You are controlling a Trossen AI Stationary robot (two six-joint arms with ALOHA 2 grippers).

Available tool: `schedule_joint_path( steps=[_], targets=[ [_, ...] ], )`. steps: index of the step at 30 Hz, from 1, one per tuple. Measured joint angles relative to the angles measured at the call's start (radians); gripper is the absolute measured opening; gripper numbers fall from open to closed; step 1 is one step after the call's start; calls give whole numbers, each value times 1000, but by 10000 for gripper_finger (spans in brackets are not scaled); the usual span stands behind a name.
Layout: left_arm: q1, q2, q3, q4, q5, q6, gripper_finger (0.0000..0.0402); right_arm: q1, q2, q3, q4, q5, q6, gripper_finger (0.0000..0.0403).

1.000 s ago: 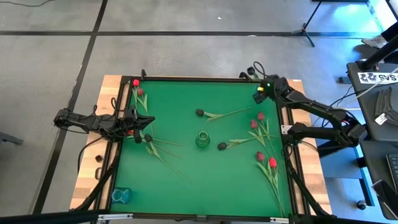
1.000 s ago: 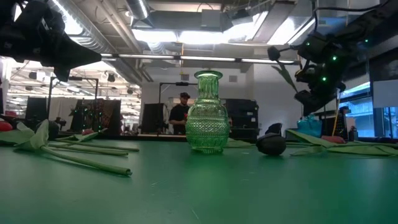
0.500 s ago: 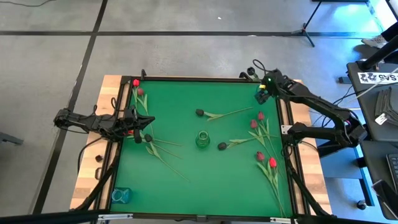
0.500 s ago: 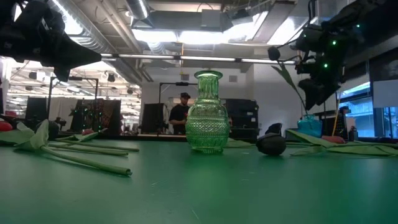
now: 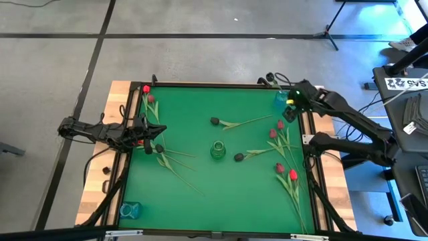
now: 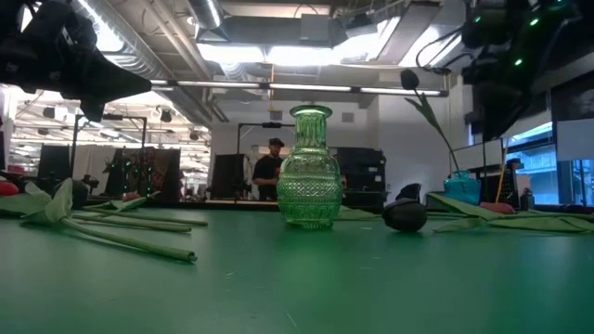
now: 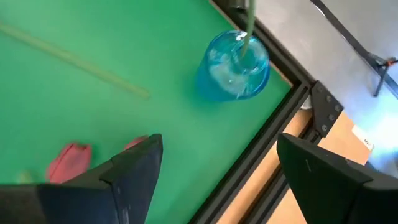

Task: Sort flowers into vase by color
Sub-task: Put the right black flower into the top right blue vase

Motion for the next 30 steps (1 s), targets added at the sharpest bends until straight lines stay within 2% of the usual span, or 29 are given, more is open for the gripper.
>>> schedule_joint_path(
  steps=[4, 7, 15, 19, 23, 26, 30],
  targets=[
    [0, 0, 0, 0, 0, 0, 11, 102, -85, 0, -53, -103, 81, 317],
    [0, 0, 0, 0, 0, 0, 11, 223, -126, 0, -65, -176, 181, 313],
    [0, 0, 0, 0, 0, 0, 11, 601, -110, -6, -61, -168, 444, 262],
    [0, 0, 0, 0, 0, 0, 11, 748, -69, -7, 8, -133, 520, 238],
    [0, 0, 0, 0, 0, 0, 11, 858, 0, -7, 137, -51, 529, 222],
    [0, 0, 0, 0, 0, 0, 11, 896, 85, -7, 257, 56, 477, 215],
    [0, 0, 0, 0, 0, 0, 11, 871, 224, -7, 418, 193, 426, 214]
  ],
)
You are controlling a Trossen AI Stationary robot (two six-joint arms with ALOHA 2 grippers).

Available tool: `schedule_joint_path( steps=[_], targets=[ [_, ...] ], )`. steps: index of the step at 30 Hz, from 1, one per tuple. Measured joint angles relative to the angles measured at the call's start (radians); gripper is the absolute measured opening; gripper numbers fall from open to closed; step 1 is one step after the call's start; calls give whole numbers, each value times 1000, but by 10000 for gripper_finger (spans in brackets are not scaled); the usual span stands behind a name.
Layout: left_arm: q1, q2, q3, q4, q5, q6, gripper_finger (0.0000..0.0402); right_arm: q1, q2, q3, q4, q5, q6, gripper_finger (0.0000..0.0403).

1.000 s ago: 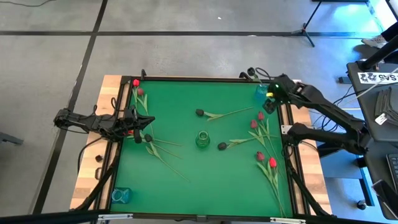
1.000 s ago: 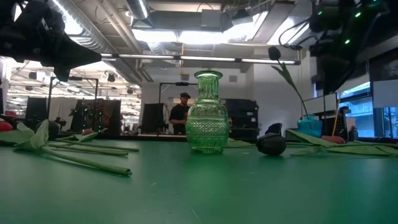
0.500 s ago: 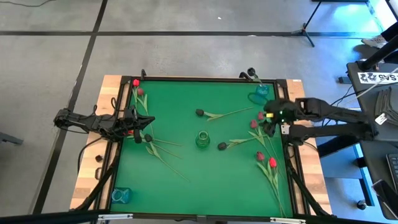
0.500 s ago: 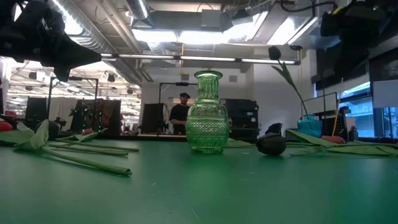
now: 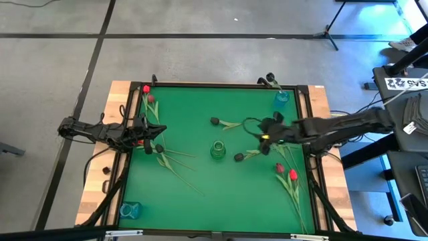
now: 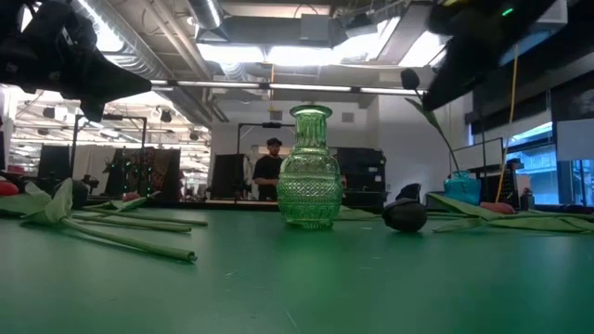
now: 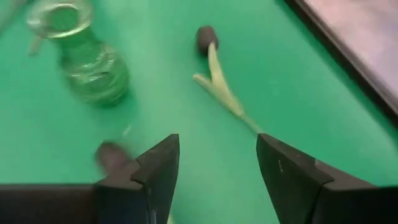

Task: Sort flowers into vase by color
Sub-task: Put the right black flower into the top right blue vase

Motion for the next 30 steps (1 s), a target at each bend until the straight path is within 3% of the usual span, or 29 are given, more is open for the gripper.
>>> schedule_joint_path(
  steps=[6, 18, 30],
  targets=[
    [0, 0, 0, -1, 0, 0, 11, -123, 200, -45, 350, -181, -133, 214],
    [0, 0, 0, 0, 0, 0, 11, -291, 571, -49, 799, -277, -273, 214],
    [0, 0, 0, 0, 0, 0, 11, -415, 731, -29, 905, -321, -350, 214]
  ],
)
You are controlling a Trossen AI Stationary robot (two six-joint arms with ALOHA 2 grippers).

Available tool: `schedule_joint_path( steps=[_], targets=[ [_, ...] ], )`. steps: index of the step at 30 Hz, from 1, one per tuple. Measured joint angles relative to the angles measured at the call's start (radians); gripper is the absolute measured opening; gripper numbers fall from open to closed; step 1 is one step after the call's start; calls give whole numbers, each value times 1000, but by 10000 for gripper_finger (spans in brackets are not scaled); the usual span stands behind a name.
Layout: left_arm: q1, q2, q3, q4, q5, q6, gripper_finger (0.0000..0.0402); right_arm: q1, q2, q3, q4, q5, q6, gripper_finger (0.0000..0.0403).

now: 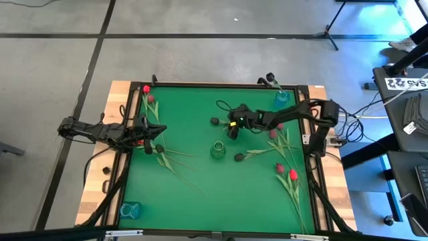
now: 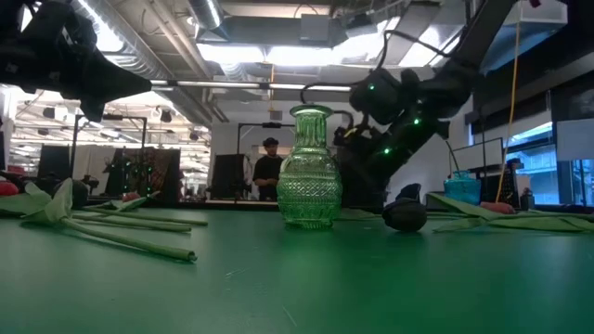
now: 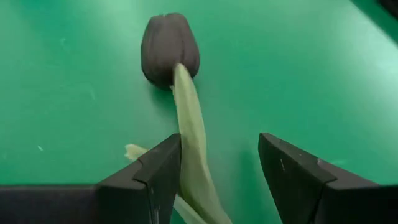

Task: Sort flowers into vase by color
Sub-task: Put the right black flower into the top right blue vase

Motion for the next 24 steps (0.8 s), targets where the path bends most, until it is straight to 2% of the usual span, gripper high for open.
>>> schedule_joint_path(
  steps=[6, 10, 14, 20, 24],
  targets=[
    [0, 0, 0, 0, 0, 0, 11, -7, 50, 44, 2, -77, -41, 214],
    [0, 0, 0, 0, 0, 0, 11, -7, 59, 51, 3, -71, -41, 199],
    [0, 0, 0, 0, 0, 0, 11, -7, 59, 52, -12, -72, -47, 144],
    [0, 0, 0, 0, 0, 0, 11, -5, 56, 54, -51, -70, -42, 18],
    [0, 0, 0, 0, 0, 0, 11, 19, 43, 60, -66, -23, -12, 20]
  ],
)
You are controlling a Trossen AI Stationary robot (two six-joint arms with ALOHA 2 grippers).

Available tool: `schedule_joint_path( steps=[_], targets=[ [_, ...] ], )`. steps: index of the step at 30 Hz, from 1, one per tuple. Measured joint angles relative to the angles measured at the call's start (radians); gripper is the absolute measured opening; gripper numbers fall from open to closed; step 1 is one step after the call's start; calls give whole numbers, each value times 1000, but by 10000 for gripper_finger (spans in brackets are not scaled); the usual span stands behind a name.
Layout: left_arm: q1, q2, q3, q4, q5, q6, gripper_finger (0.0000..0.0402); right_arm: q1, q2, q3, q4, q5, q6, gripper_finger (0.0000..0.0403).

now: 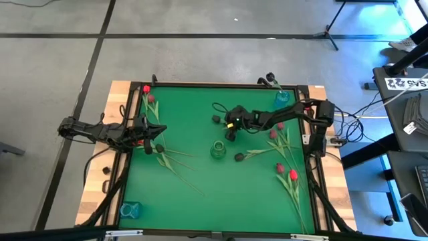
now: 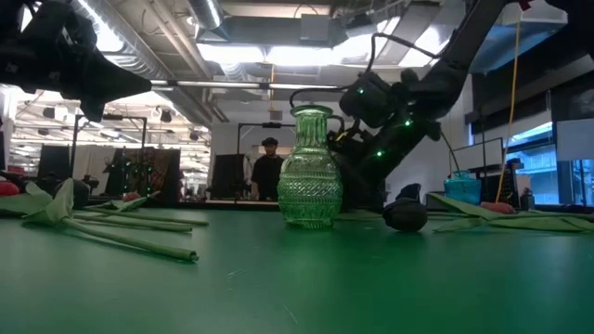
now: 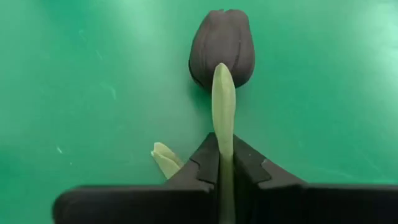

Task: Sort flowers into vase by color
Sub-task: Put the right black flower into the top right blue vase

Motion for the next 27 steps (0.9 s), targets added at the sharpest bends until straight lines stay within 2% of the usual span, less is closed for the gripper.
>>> schedule_joint_path(
  steps=[4, 11, 18, 20, 24, 27],
  targets=[
    [0, 0, 0, 0, 0, 0, 11, 46, -103, 8, -28, 69, -15, 9],
    [0, 0, 0, 0, 0, 0, 11, 88, -409, 9, -37, 190, -31, 15],
    [0, 0, 0, 0, 0, 0, 11, 88, -728, 10, 112, 118, -34, 9],
    [0, 0, 0, 0, 0, 0, 11, 88, -814, 10, 122, 127, -60, 12],
    [0, 0, 0, 0, 0, 0, 11, 87, -976, -17, 126, 244, -135, 7],
    [0, 0, 0, 0, 0, 0, 11, 87, -1080, -85, 214, 286, -181, 6]
  ],
)
